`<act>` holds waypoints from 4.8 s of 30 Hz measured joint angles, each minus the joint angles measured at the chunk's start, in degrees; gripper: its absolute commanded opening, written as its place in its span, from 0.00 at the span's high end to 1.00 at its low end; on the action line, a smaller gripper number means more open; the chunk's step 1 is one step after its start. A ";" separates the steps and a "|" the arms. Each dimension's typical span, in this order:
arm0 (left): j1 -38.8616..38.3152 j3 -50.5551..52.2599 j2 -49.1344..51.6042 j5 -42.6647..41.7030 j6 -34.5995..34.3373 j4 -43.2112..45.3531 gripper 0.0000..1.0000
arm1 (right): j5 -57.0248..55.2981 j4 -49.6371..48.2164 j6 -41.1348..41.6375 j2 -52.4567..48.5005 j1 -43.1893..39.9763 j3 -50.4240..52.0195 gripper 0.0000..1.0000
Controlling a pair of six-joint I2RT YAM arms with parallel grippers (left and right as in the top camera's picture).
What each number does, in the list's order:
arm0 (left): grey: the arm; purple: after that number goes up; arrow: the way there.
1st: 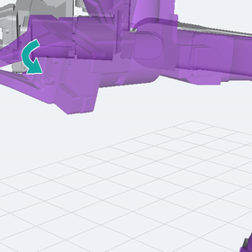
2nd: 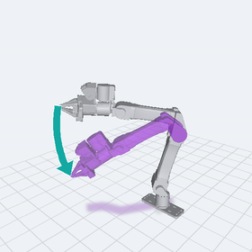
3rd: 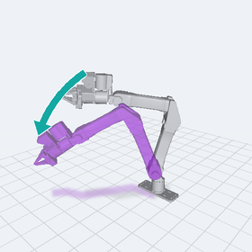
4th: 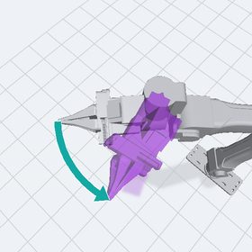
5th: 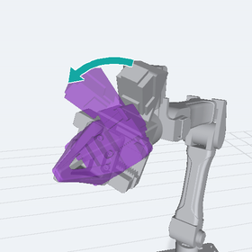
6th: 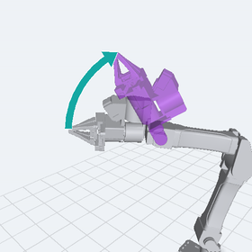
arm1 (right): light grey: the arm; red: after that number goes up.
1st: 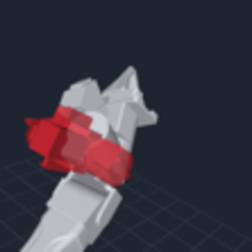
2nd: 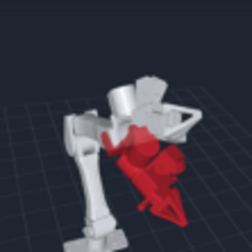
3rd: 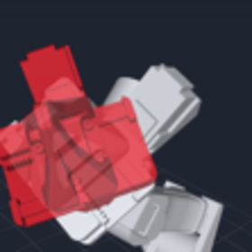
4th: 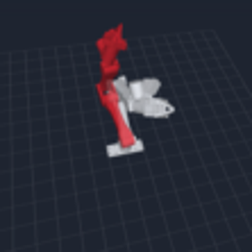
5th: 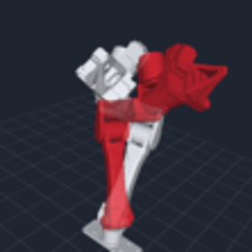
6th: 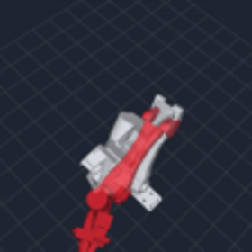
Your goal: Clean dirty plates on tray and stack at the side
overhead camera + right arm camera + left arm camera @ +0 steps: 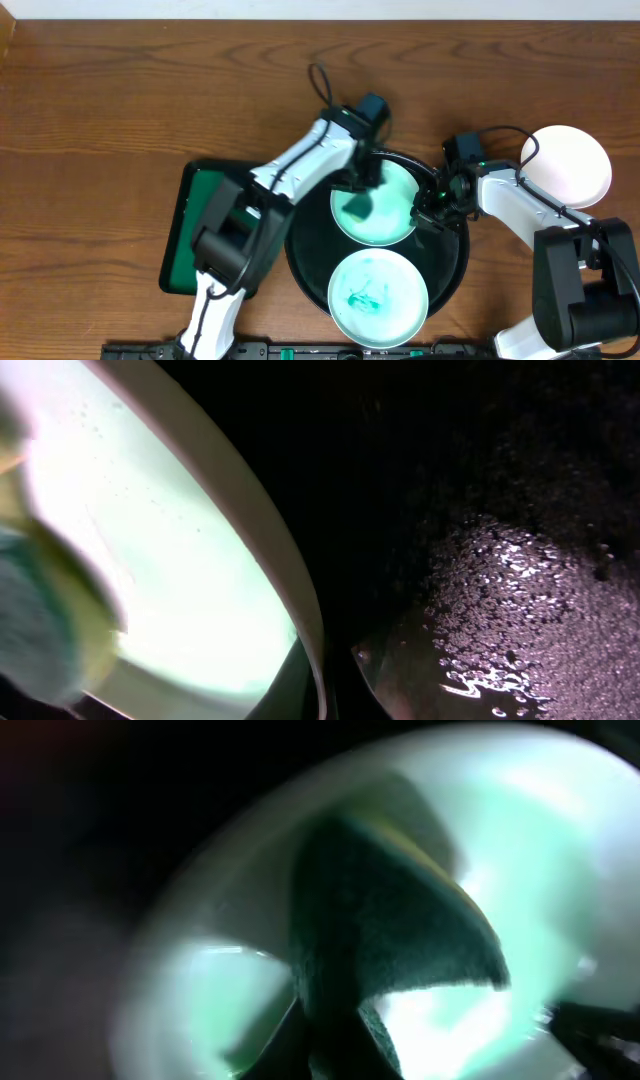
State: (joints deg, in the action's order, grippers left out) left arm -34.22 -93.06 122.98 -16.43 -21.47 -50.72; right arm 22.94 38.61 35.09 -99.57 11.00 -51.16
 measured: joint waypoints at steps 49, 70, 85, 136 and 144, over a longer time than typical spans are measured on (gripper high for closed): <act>14.88 0.02 -14.43 16.83 -1.05 -15.52 0.93 | -6.62 0.26 -8.52 16.79 -0.61 2.45 0.51; 14.88 0.02 -14.43 16.83 -1.05 -15.74 0.93 | 2.99 -19.65 -6.47 -0.26 1.95 1.40 0.57; 14.88 0.02 -14.43 16.83 -1.03 -15.76 0.93 | 2.25 -15.91 -1.44 -0.70 3.48 0.39 0.56; 14.88 0.02 -14.43 16.81 -1.05 -15.98 0.93 | -4.94 -6.62 -16.33 10.60 4.55 0.76 0.45; 14.88 0.02 -14.43 16.81 -1.05 -15.98 0.93 | -10.69 -6.23 -12.96 10.60 5.44 0.76 0.44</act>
State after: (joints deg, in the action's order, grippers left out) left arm -19.33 -93.03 108.55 0.38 -22.52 -66.70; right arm 12.25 32.38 22.13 -88.97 16.45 -50.39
